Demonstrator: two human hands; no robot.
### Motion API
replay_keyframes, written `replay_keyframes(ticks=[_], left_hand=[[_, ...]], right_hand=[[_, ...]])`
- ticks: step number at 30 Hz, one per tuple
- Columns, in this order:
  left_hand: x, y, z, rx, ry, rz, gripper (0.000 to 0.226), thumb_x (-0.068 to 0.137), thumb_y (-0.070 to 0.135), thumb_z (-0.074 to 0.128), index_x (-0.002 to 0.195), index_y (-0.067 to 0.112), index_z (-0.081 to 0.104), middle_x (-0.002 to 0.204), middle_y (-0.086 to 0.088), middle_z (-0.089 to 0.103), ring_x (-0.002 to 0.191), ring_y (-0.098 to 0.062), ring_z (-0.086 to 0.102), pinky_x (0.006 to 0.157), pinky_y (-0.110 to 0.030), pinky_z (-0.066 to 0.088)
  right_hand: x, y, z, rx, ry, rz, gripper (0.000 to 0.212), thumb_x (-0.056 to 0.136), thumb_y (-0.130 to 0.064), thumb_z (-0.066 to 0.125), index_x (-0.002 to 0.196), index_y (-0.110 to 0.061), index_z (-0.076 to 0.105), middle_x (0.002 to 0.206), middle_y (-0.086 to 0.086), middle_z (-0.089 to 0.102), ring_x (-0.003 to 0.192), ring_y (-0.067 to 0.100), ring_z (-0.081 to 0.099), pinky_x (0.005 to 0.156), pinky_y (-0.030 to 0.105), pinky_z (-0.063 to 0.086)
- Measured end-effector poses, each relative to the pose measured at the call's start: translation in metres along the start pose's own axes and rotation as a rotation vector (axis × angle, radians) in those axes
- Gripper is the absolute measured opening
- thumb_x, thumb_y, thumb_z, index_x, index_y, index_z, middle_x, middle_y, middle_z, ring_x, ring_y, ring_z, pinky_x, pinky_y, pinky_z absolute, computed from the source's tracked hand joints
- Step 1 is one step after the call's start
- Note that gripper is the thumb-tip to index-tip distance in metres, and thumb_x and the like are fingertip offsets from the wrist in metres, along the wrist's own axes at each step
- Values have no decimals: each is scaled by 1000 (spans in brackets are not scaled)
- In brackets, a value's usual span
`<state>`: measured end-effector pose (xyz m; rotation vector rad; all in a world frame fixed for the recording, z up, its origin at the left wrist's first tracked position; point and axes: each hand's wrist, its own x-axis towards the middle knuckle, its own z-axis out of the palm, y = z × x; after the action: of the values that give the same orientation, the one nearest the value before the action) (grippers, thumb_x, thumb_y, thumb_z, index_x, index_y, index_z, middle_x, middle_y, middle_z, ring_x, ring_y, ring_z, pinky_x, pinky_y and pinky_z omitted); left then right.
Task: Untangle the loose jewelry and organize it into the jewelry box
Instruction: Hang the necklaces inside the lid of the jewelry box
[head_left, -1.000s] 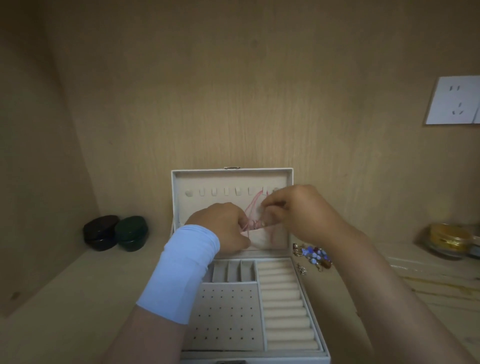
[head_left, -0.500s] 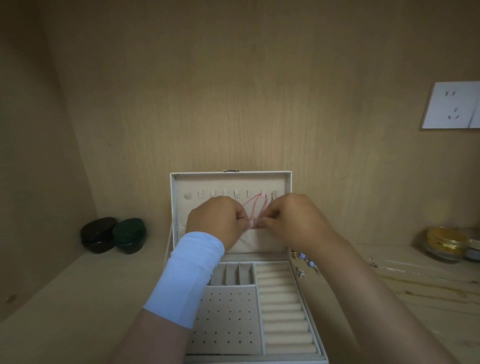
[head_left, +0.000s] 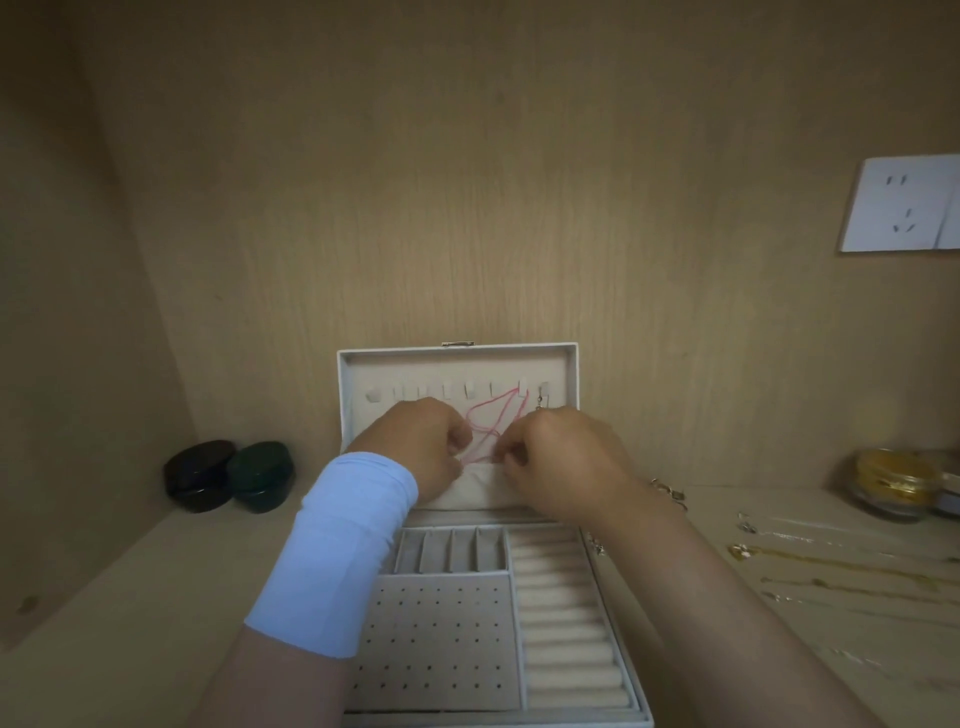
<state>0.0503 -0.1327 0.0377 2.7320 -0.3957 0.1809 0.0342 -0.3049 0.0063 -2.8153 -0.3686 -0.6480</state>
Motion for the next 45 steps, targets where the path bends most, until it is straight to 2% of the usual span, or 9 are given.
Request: replay_keyframes(ticks=[4,7,12,16,22,28,33,41,45], left_hand=[[0,4,10,153,-56,-8,30,80,23,66,107,35,67,112,8,67,104,-19,62,95,-33,50],[1,6,14,172,-45,7,16,81,29,65,96,29,72,100,5,70,96,-21,64,89,-32,52],[3,2,12,103,-15,-25,12,83,31,63,86,28,74,92,3,71,91,-23,65,86,-33,53],[3,-5,7,9,-57,-29,4,78,28,69,77,28,73,86,7,71,88,-19,66,88,-33,54],[1,-12,0,6,-62,-24,25,72,33,77,87,33,58,92,16,60,93,-14,60,90,-32,50],[0,5,7,54,-9,144,19,79,29,72,96,33,66,103,13,66,102,-13,58,96,-31,46],[-1,18,24,100,-32,216,27,86,35,63,113,29,67,114,5,64,108,-17,59,94,-33,48],[-2,18,32,82,-75,137,33,83,42,63,114,32,63,109,1,65,100,-22,61,90,-36,51],[0,13,10,-30,75,135,31,84,30,68,114,28,62,106,8,68,102,-13,61,95,-28,47]], right_hand=[[-3,-5,4,-96,-93,-30,23,83,-35,56,90,-24,74,93,0,63,85,25,63,64,28,42],[-2,-6,3,-100,-160,-24,21,83,-33,56,89,-23,74,91,1,64,85,26,64,68,29,47],[0,-6,-19,-43,138,-79,21,87,-28,54,95,-28,74,95,-8,71,89,17,65,70,28,50],[-2,-14,-3,39,16,-196,22,93,-31,56,108,-33,73,106,-6,68,96,19,65,75,33,52],[-4,-10,3,-199,-3,-98,43,95,-51,41,93,-23,73,96,-1,63,87,23,65,68,31,47],[-2,-7,-8,-132,-186,-48,29,88,-31,50,103,-27,74,100,1,68,92,25,66,71,31,50],[-1,14,-44,112,-49,50,32,90,-9,52,101,-22,79,100,-4,76,93,16,68,86,35,55],[-3,5,-26,86,-239,38,31,86,-17,58,105,-31,78,106,-4,73,96,19,67,82,33,55],[-2,10,-16,50,-250,54,37,84,-12,54,107,-32,76,111,-5,73,103,20,66,87,35,55]])
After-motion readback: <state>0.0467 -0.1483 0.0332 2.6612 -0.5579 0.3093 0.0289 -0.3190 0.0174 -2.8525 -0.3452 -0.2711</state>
